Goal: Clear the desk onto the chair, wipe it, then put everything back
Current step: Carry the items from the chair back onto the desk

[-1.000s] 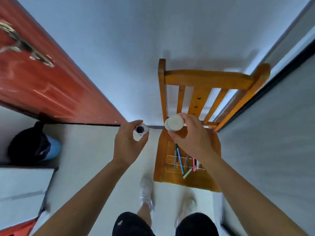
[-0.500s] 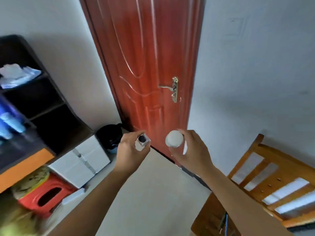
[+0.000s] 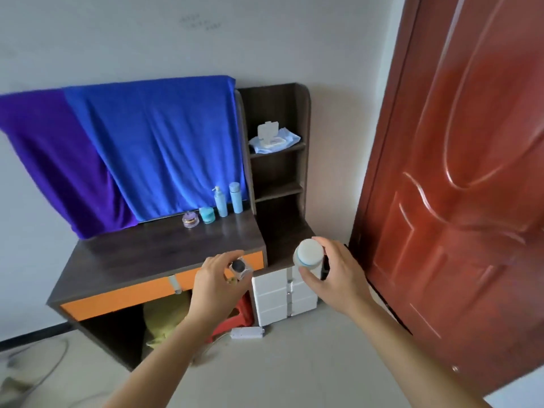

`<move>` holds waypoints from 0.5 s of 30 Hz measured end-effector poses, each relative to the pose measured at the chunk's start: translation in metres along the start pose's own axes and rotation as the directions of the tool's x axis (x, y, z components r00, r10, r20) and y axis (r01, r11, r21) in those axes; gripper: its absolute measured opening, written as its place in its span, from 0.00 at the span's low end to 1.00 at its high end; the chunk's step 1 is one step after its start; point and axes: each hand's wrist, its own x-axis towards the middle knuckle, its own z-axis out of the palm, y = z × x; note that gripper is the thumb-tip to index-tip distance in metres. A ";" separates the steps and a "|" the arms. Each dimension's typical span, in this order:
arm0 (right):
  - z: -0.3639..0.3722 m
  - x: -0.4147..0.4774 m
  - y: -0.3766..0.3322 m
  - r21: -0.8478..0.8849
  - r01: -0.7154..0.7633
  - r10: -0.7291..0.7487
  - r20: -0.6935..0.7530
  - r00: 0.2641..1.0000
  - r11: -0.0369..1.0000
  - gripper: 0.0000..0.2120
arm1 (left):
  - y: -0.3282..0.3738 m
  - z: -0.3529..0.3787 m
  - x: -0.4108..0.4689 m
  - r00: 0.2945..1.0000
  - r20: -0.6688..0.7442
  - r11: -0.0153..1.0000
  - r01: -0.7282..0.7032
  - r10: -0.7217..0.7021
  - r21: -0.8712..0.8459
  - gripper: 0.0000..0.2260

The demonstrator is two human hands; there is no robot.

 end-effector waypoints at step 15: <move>0.272 0.203 -0.047 0.141 0.100 -0.138 0.291 0.947 0.985 0.29 | -0.206 -0.055 0.156 0.929 -0.189 0.938 0.337 -0.318 0.083 0.16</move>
